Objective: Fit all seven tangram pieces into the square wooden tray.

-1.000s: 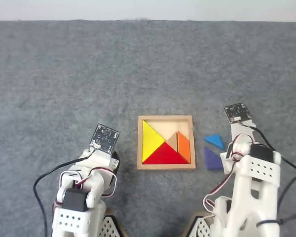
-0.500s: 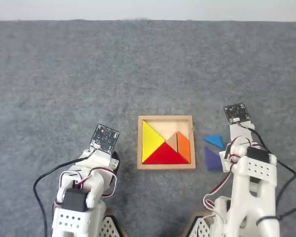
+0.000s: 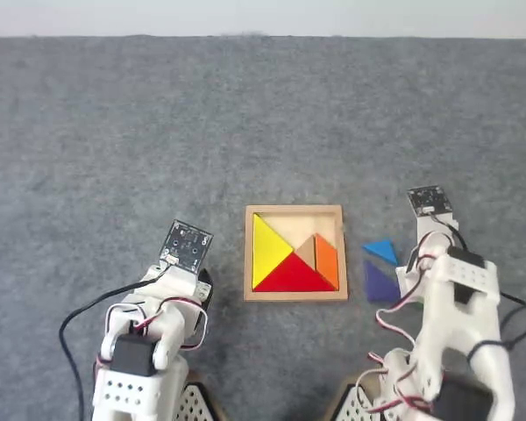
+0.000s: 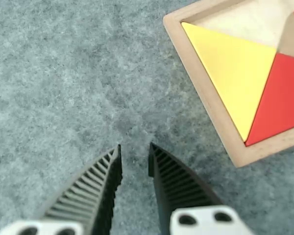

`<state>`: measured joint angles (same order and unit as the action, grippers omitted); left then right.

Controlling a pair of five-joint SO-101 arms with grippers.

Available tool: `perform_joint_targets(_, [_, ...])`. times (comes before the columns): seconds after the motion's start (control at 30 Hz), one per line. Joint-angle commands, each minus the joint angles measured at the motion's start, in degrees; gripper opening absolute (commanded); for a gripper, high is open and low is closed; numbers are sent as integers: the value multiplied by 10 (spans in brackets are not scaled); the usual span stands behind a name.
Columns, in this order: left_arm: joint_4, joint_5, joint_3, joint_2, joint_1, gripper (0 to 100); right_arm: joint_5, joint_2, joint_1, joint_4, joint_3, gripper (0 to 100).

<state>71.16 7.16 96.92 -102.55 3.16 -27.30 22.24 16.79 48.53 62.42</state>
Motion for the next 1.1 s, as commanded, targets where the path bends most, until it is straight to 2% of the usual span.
perform_joint_targets(0.0, [3,-4,-4,-1,1,88,-12,-9,9,-7,-41,227])
perform_joint_targets(0.23, [3,-4,-4,-1,1,88,-11,-16,10,-4,-41,206])
perform_joint_targets(0.37, [3,-4,-4,-1,1,88,-15,-11,10,-9,-45,52])
perform_joint_targets(0.43, [3,-4,-4,-1,1,88,-40,-10,9,-9,-46,4])
perform_joint_targets(0.67, [3,-4,-4,-1,1,88,-52,-10,10,3,-81,27])
perform_joint_targets(0.87, [3,-4,-4,-1,1,88,-12,-9,4,119,-218,27])
perform_joint_targets(0.97, [3,-4,-4,-1,1,88,-5,-5,-18,169,-284,27])
perform_joint_targets(1.07, [3,-4,-4,-1,1,88,12,19,-71,193,-308,27])
